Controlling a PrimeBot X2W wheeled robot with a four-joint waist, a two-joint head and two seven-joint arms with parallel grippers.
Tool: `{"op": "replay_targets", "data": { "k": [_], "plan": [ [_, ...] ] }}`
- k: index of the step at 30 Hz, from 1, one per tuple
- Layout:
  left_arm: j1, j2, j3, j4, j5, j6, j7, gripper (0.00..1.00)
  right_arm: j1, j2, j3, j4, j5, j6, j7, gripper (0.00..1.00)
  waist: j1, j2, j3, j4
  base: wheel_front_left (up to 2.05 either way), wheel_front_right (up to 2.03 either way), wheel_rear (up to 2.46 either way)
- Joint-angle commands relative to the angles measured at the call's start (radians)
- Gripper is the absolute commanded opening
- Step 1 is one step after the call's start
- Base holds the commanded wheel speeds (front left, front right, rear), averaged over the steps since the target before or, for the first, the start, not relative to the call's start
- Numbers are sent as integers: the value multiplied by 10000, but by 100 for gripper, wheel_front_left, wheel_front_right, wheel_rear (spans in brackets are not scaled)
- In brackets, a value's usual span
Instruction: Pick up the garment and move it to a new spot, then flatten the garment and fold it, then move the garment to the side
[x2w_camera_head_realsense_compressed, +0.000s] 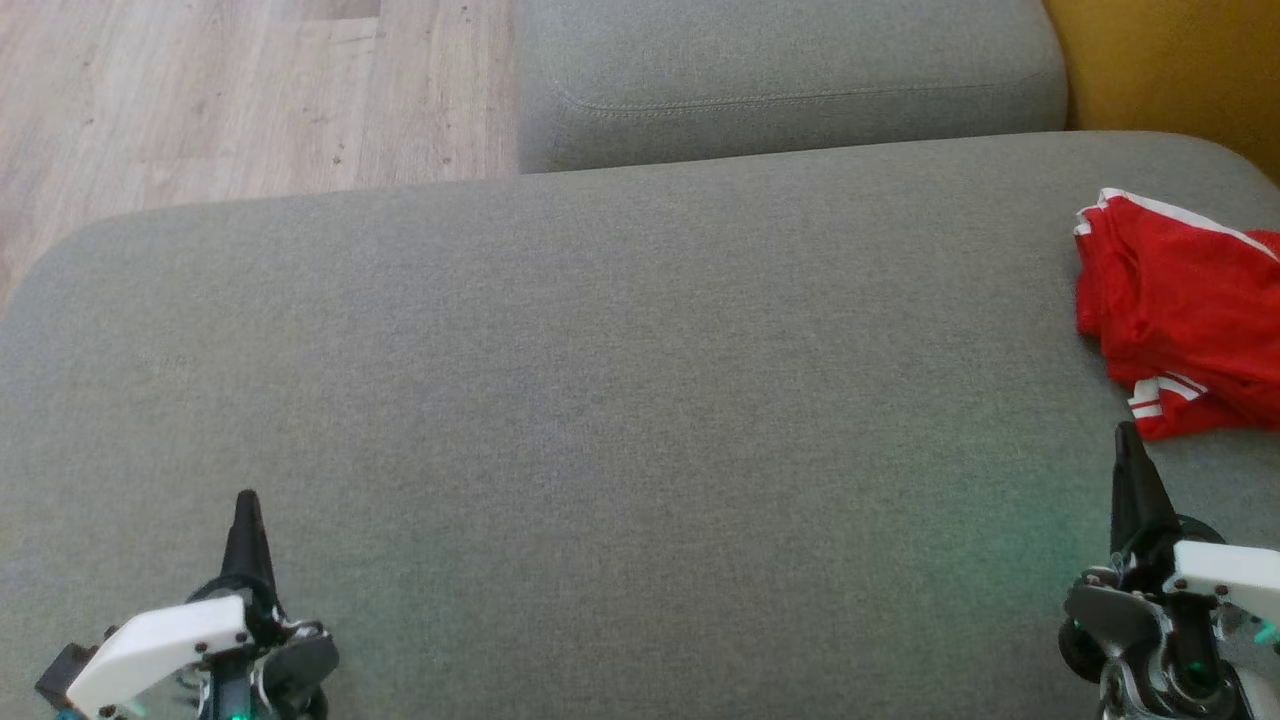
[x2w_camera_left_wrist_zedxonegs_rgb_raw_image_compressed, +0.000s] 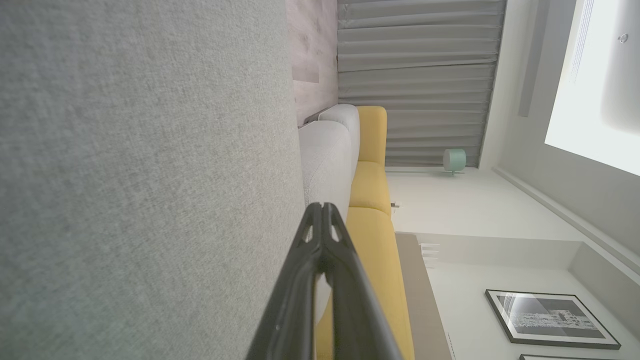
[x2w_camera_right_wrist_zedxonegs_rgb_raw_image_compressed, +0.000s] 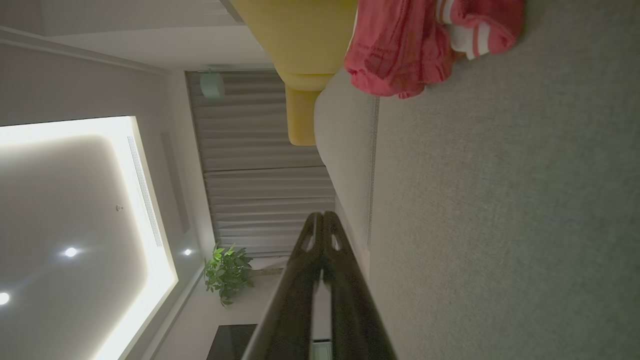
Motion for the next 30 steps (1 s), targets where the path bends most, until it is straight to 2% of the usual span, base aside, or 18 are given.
{"op": "replay_targets", "data": {
  "k": [1, 30],
  "plan": [
    [-497, 50, 390, -364, -56, -65, 30, 0, -524, -83, 210, -382, 73, -7, 55, 0, 0, 0, 0, 0, 0, 0, 0],
    [-497, 50, 390, -365, -56, -65, 30, 0, -524, -83, 210, -382, 73, -7, 55, 0, 0, 0, 0, 0, 0, 0, 0]
  ]
}}
